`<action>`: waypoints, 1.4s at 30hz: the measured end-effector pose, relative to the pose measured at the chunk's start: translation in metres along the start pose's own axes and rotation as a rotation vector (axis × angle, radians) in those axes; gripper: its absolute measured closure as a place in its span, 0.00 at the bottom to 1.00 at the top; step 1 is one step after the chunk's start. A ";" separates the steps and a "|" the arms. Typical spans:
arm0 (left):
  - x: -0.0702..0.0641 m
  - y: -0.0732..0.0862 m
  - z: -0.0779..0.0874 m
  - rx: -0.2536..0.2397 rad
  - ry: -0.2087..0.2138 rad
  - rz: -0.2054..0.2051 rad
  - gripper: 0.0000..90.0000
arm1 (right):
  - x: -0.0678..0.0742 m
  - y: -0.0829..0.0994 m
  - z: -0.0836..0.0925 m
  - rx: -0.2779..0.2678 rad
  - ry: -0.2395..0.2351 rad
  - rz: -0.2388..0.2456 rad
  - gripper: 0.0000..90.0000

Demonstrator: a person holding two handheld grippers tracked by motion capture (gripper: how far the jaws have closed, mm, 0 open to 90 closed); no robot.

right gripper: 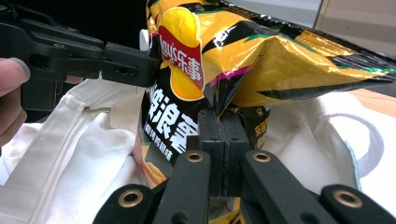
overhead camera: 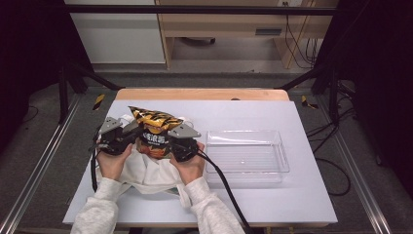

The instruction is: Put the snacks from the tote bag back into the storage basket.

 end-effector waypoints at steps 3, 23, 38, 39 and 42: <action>-0.003 0.000 0.001 0.001 -0.023 -0.025 0.99 | 0.001 0.000 0.000 0.000 0.005 -0.002 0.99; -0.027 0.011 0.035 -0.033 -0.012 -0.073 1.00 | -0.009 -0.009 0.014 -0.035 -0.004 -0.055 0.98; -0.023 0.012 0.031 -0.038 -0.063 -0.047 0.90 | -0.009 -0.008 0.010 -0.034 0.007 -0.061 1.00; -0.023 0.012 0.031 -0.038 -0.063 -0.047 0.83 | -0.009 -0.008 0.010 -0.032 0.005 -0.060 1.00; -0.018 0.005 0.033 -0.097 -0.065 -0.023 0.66 | -0.008 -0.007 0.011 -0.030 0.008 -0.043 1.00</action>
Point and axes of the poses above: each handheld gripper's, and its own axes: z roughly backward along the jaws, y roughly out of its underside, x roughly to its left, the point moved 2 cm from there along -z, roughly forward along the jaws, and after that the axes turned 7 degrees about x, right-handed, at the moved point
